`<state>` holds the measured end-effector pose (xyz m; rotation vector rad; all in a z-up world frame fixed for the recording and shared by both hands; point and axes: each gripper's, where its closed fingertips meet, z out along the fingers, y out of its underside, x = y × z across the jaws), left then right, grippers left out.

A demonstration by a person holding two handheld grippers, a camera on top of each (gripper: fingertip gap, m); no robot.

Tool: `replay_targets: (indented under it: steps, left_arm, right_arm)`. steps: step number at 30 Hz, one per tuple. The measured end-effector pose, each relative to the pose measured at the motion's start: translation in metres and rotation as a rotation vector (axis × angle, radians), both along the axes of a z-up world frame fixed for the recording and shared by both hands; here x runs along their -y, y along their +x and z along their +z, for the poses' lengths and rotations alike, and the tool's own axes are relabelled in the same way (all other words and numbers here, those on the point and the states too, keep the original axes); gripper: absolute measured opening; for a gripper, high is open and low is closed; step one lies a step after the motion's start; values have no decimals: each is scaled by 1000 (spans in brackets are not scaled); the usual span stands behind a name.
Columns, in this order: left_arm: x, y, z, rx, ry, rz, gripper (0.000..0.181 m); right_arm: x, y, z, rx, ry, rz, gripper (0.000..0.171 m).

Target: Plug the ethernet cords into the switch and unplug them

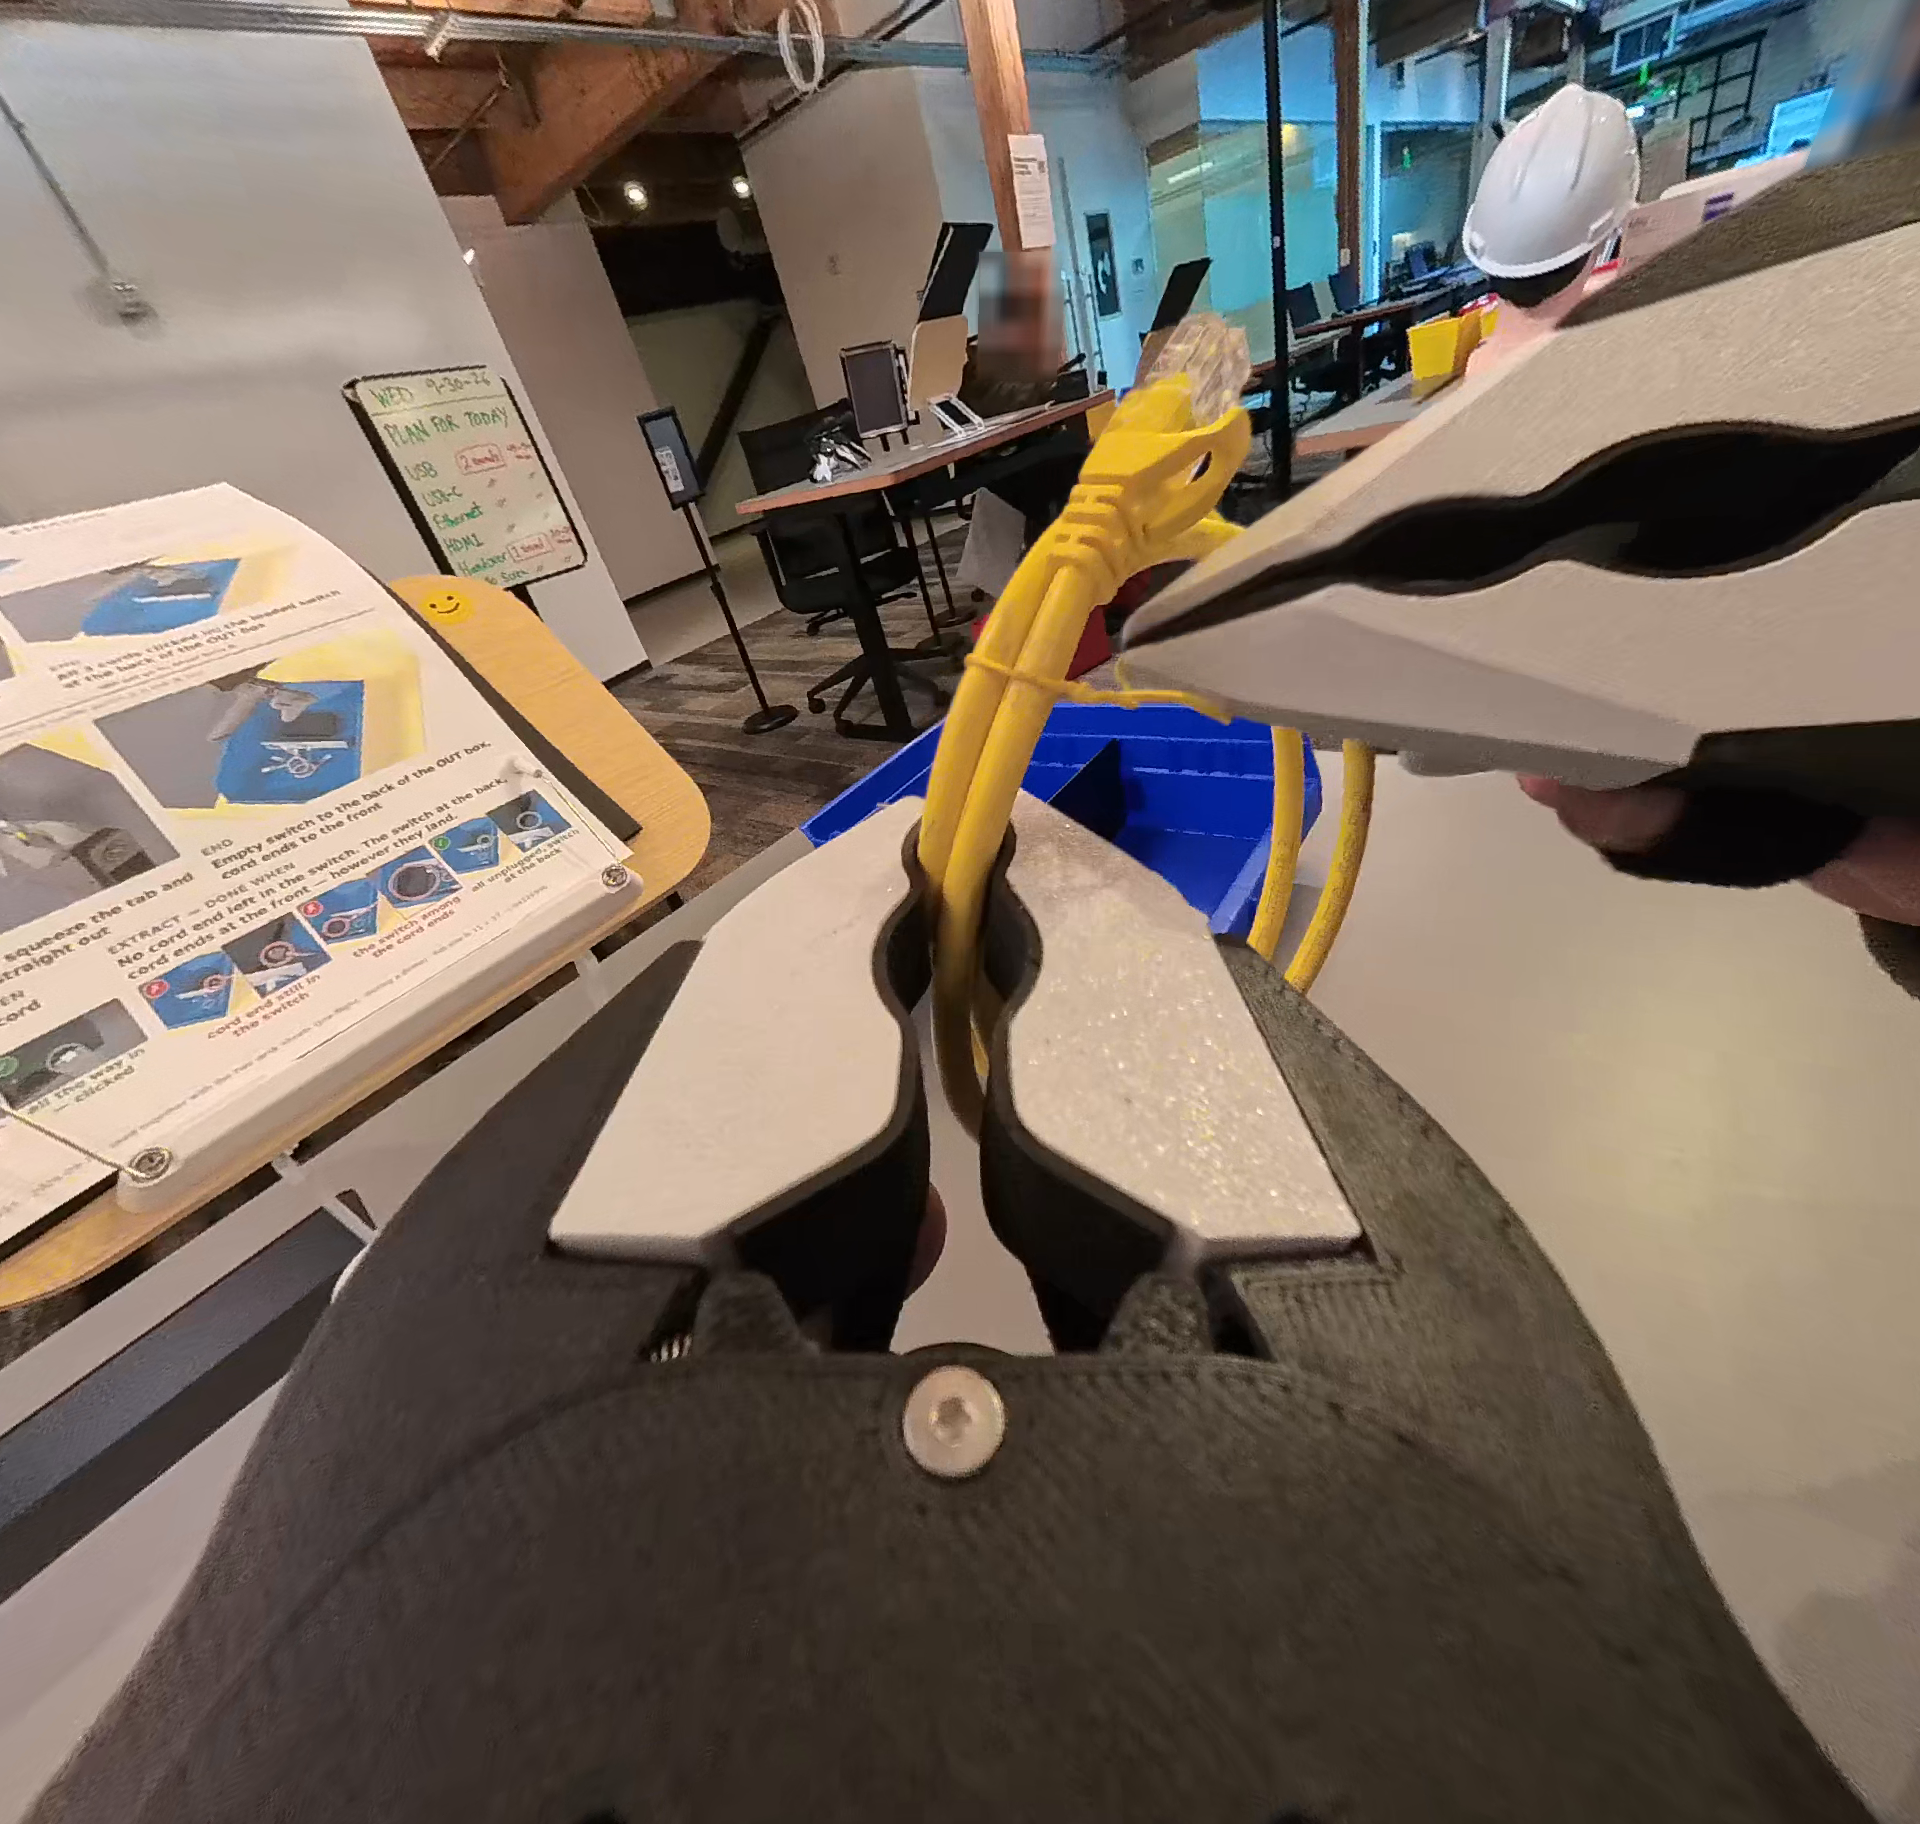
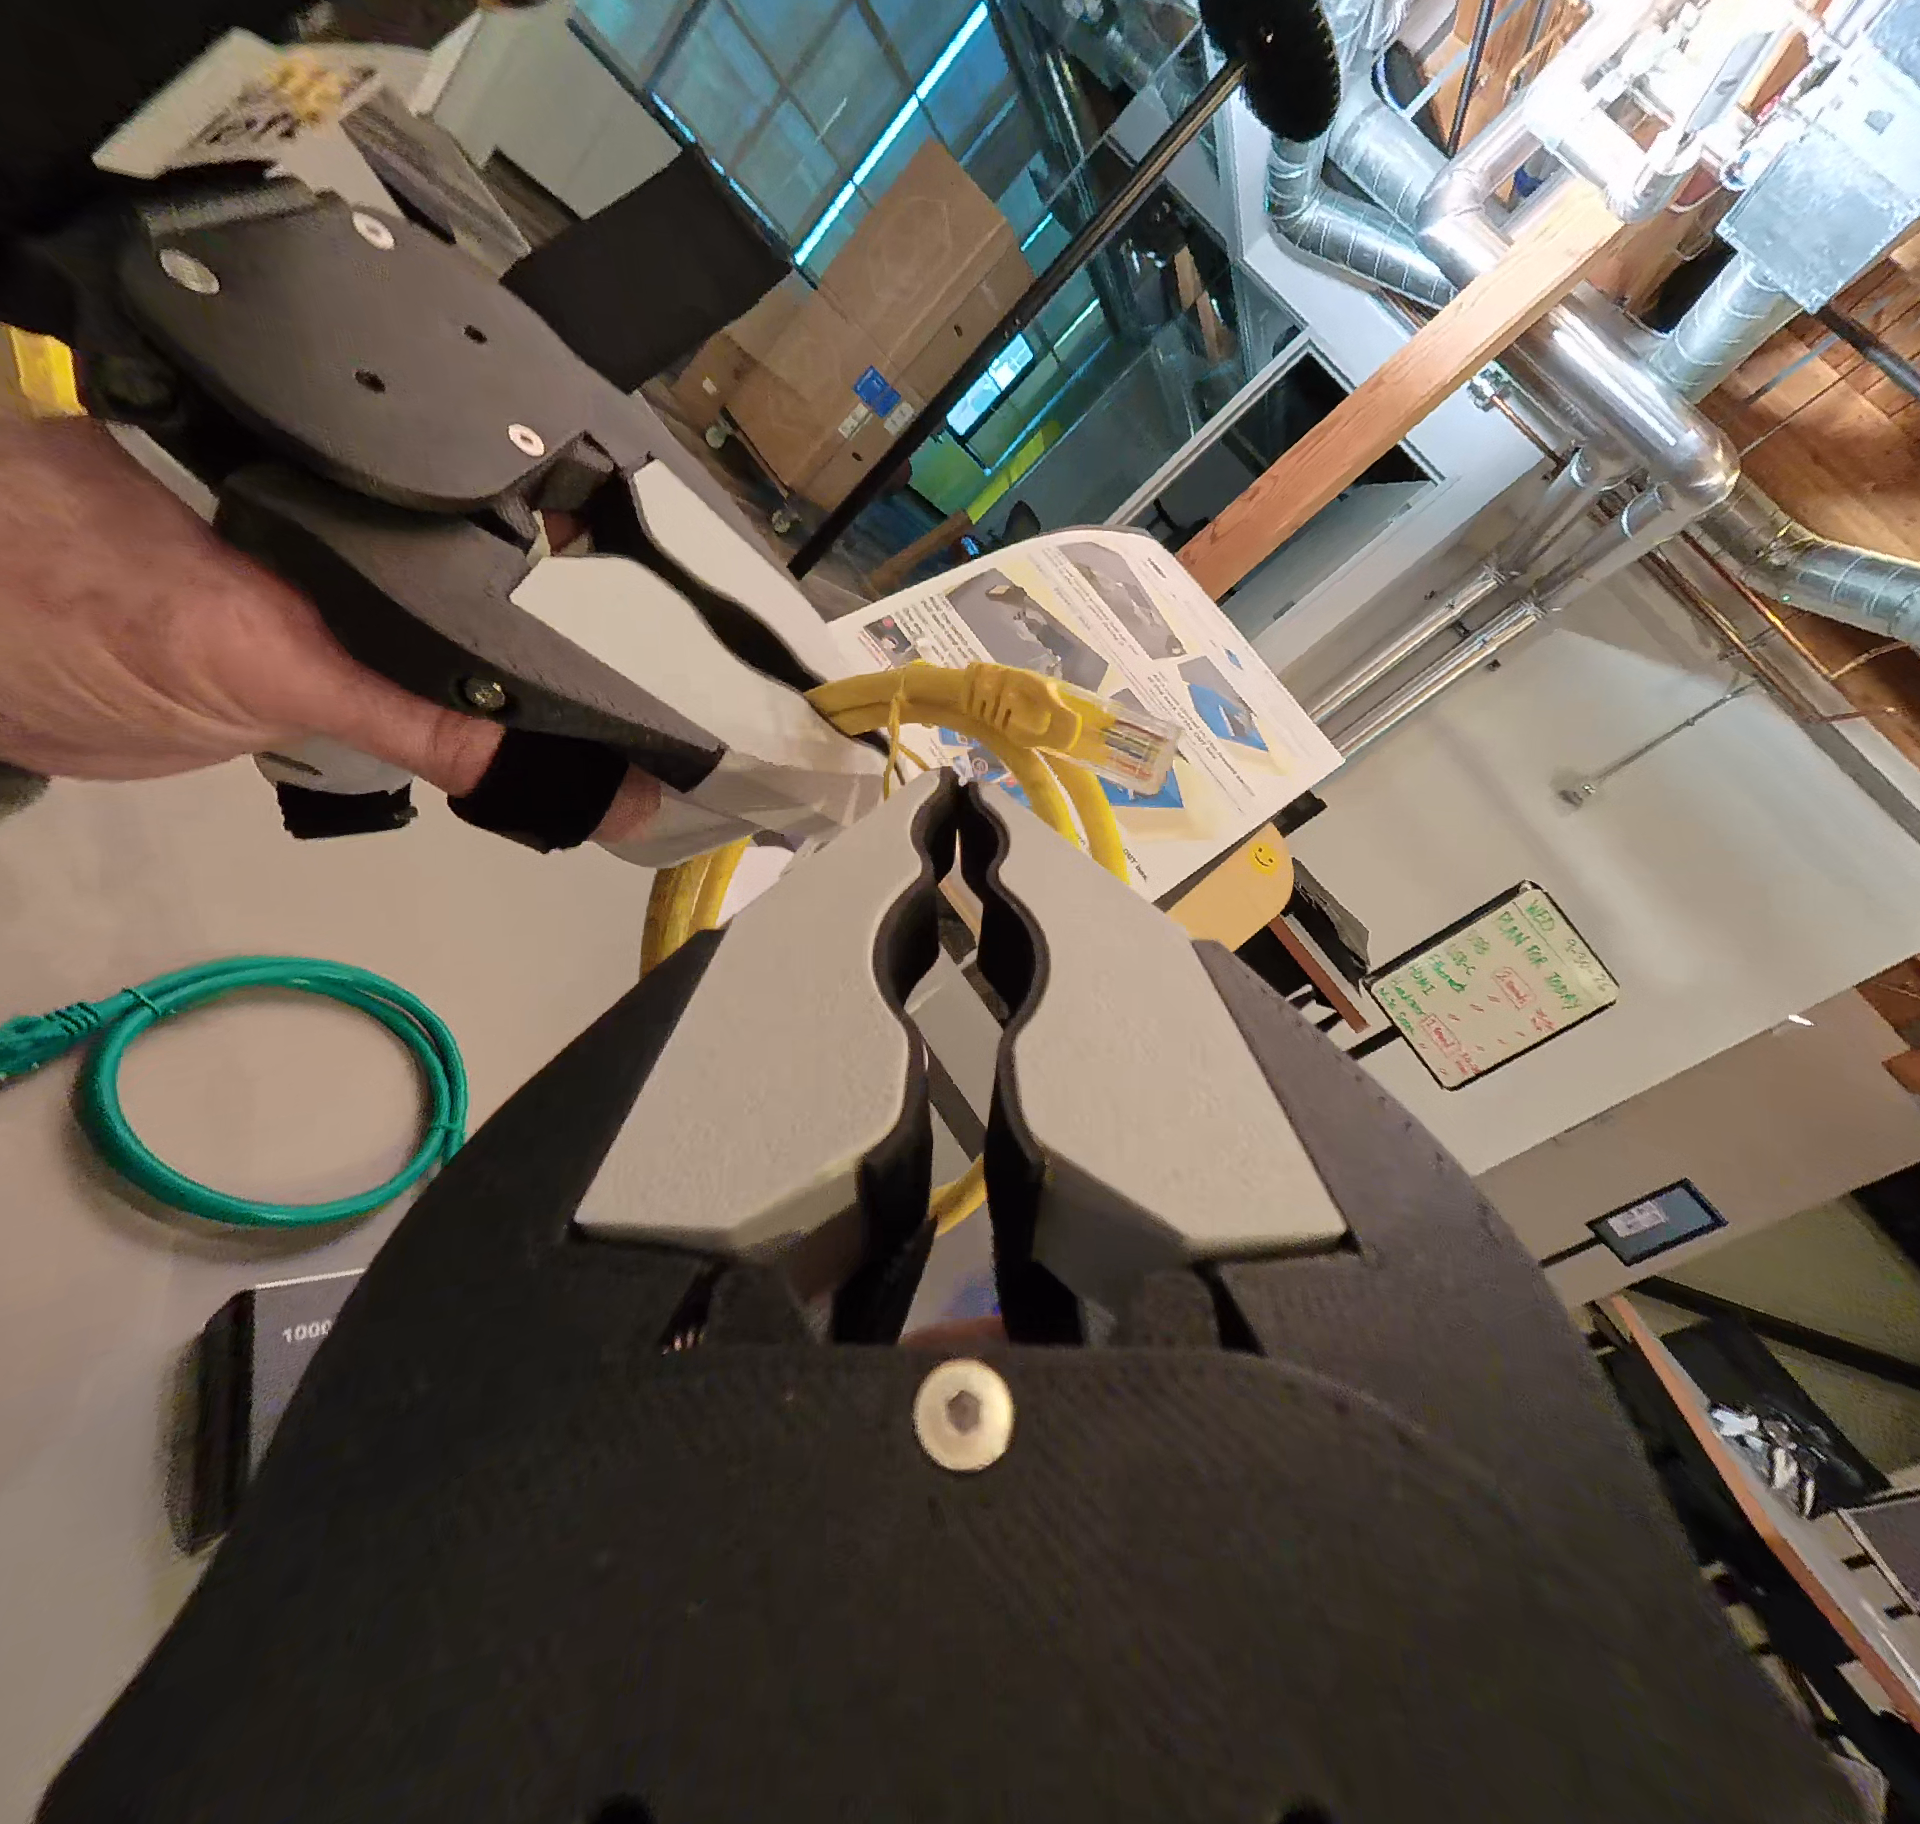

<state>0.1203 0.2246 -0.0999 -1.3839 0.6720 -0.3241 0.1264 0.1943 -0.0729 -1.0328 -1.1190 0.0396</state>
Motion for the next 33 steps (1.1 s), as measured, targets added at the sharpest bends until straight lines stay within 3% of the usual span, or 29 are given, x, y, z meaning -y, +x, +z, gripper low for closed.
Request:
replay_targets:
  steps: [12,18,23,28,33]
  left_arm:
    - [0,4,0,114,-91,-68,5]
    - [-2,0,2,111,-82,-51,5]
    - [-5,-1,3,114,-80,-38,4]
    - [-2,4,1,92,-74,-34,4]
    - [-3,2,2,84,-66,-22,4]
  right_arm:
    - [11,-11,-21,139,-19,57,0]
    - [13,-3,-7,29,-26,78,0]
    - [21,-6,-5,24,-8,87,14]
    - [16,-10,-8,61,64,32,0]
    - [16,-9,-5,61,84,18,0]
